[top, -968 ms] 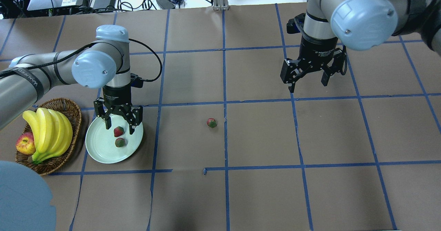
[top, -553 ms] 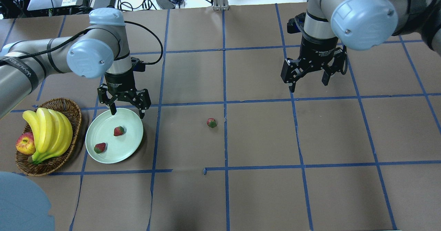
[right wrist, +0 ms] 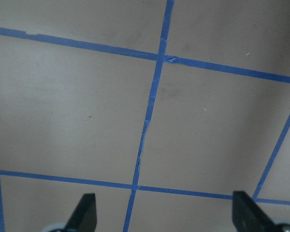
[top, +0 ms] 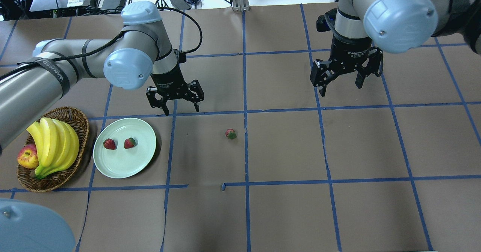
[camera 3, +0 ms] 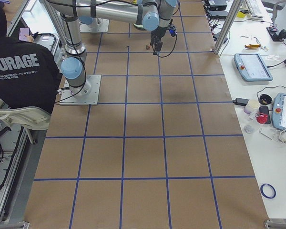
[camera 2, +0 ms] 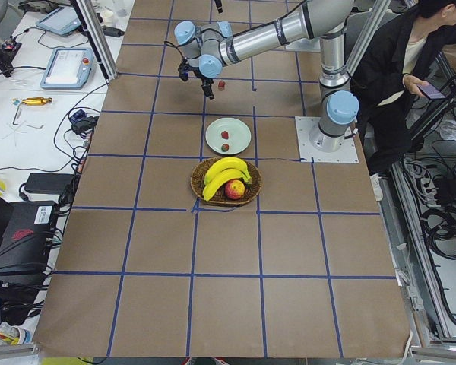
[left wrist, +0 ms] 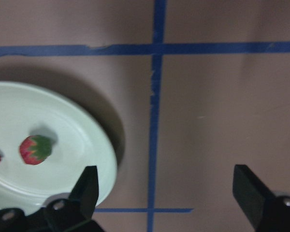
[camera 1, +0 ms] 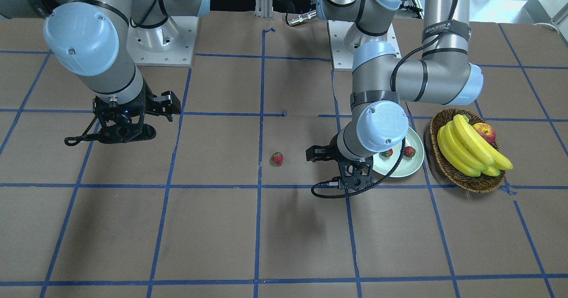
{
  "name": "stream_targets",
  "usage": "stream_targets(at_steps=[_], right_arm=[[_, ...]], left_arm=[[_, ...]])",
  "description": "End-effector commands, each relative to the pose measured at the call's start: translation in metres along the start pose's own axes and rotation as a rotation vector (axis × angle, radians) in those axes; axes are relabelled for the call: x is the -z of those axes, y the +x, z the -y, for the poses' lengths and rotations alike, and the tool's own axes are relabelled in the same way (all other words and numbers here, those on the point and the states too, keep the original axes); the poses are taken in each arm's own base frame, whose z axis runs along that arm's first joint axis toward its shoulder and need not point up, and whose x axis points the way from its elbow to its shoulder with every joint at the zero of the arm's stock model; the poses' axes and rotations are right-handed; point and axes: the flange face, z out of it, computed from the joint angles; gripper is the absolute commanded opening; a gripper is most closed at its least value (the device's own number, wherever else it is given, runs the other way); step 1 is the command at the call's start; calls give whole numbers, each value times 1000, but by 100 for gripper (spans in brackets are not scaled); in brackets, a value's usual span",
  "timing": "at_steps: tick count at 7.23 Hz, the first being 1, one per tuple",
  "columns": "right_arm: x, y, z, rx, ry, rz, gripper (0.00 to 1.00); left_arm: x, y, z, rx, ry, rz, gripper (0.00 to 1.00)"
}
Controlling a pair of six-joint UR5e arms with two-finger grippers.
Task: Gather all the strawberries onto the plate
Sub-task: 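Raise the left gripper and move it over the last strawberry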
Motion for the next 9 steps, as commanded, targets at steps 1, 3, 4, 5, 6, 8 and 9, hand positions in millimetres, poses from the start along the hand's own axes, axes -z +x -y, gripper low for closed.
stream_targets(at_steps=[1, 3, 4, 5, 6, 8, 9], right_arm=[[2, 21, -1, -31, -3, -1, 100], [-2, 26, -1, -46, -10, 2, 100], [-3, 26, -1, -46, -10, 2, 100], [-3, 26, -1, -46, -10, 2, 100], [-3, 26, -1, -45, -13, 4, 100], [-3, 26, -1, -44, -13, 4, 100], [-5, 25, -1, -45, -16, 4, 100]], left_arm=[[-24, 41, -8, 57, -44, -71, 100], [-47, 63, -11, 73, -71, -60, 100], [-56, 78, -11, 69, -77, -100, 100], [-65, 84, -9, 122, -100, -130, 100], [-75, 89, -10, 124, -116, -122, 100], [-93, 89, -5, 122, -142, -109, 95], [-99, 89, -3, 124, -152, -103, 87]])
